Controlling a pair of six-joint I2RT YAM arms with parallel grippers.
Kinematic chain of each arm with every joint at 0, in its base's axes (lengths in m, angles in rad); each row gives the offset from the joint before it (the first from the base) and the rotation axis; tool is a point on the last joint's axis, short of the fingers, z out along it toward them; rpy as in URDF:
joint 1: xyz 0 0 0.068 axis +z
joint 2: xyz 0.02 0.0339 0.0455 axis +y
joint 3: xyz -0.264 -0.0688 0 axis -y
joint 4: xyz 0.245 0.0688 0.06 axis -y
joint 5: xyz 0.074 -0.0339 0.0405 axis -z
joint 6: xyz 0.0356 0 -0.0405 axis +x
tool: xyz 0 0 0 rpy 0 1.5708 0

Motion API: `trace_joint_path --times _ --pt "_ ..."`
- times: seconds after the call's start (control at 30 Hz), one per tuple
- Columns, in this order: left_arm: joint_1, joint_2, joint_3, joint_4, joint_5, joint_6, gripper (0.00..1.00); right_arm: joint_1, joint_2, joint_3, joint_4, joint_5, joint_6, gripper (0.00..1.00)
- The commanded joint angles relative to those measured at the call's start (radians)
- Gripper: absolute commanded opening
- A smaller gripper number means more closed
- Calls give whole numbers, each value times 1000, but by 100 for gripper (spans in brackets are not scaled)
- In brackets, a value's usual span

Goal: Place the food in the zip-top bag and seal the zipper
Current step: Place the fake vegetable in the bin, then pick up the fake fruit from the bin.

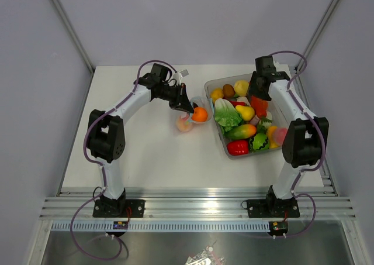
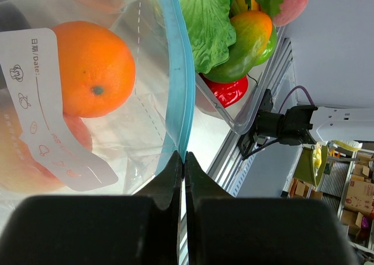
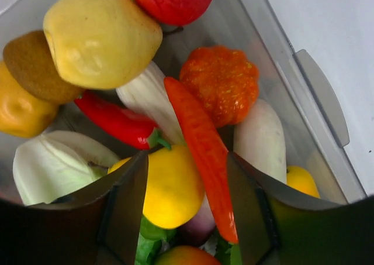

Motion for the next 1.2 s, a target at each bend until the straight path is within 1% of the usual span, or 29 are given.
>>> trace_joint_path --times 0.0,0.1,0.13,0.2,0.27,0.3,0.33,0.37,0.4,0.47,0.5,0.6,0.73,0.9,1.17 --pt "5 -49 9 23 -2 10 0 17 -38 28 4 -49 -21 64" --pt "4 -45 14 23 -4 10 0 67 -22 82 17 -41 -50 66" --pt "5 -44 17 20 -4 10 0 85 6 124 17 -41 -55 66" --pt "5 -39 23 19 -7 10 0 133 47 172 12 -82 -47 68" --pt "5 -35 28 19 -7 8 0 153 113 229 35 -132 -17 75" --pt "5 -32 31 17 -7 8 0 156 133 243 46 -136 59 75" --pt "5 -29 31 20 -10 7 0 156 161 249 67 -141 103 78" --pt "4 -27 32 19 -10 7 0 158 168 242 127 -146 144 80" --pt "5 -26 35 14 -9 8 0 156 173 231 162 -147 231 81" --pt "5 -26 38 0 -13 19 0 156 172 176 265 -141 316 83" --pt "5 -27 38 -7 -15 23 0 156 172 145 293 -106 371 83" --pt "5 -33 38 -18 -16 33 0 156 190 131 325 -45 445 83" --pt "5 -36 41 -29 -21 42 0 155 230 126 321 0 470 92" --pt "7 -33 37 -30 -21 45 0 155 279 125 313 11 479 93" --pt "10 -32 35 -38 -28 51 0 129 313 71 362 28 514 93"
